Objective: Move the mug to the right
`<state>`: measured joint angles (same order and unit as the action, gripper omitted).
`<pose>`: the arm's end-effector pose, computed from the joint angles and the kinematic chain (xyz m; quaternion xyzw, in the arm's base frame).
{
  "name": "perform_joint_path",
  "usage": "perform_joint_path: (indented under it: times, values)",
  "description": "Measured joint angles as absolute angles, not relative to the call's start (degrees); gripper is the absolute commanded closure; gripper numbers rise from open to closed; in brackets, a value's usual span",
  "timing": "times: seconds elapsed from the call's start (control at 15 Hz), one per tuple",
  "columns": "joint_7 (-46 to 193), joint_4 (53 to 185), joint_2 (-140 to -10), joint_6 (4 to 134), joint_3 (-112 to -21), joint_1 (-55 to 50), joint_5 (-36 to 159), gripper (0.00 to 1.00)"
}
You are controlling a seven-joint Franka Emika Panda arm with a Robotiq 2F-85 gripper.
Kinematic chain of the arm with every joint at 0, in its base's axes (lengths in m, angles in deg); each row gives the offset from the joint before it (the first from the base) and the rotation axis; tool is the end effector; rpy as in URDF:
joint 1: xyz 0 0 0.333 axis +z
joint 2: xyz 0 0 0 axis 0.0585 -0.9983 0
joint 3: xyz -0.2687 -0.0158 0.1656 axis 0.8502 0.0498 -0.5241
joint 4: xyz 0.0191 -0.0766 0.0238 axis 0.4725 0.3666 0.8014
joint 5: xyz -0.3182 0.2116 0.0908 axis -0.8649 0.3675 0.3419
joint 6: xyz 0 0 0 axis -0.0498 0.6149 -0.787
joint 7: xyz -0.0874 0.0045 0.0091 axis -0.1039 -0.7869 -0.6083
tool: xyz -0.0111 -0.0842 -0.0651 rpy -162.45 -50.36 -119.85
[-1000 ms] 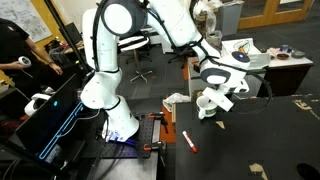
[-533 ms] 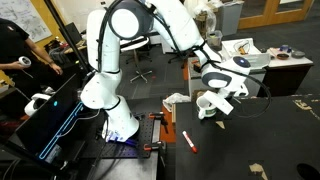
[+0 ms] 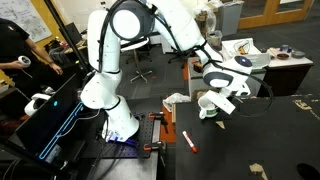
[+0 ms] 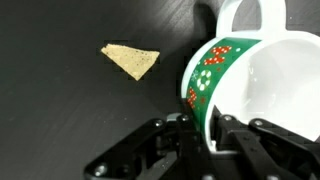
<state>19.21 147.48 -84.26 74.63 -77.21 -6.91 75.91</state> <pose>0.5652 0.0346 0.1899 -0.9254 -0.3650 0.0183 0.1000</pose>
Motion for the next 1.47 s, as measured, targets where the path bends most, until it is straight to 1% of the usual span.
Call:
perform_joint_path:
  times: [0.2, 0.8, 1.47]
  values:
    - [19.4, 147.3, -84.5, 74.9, -77.1, -7.0, 75.5, 0.97]
    - [22.2, 146.0, -84.7, 75.9, -76.7, -8.4, 75.5, 0.97]
    - [31.1, 144.9, -84.6, 80.0, -75.1, -10.0, 75.5, 0.97]
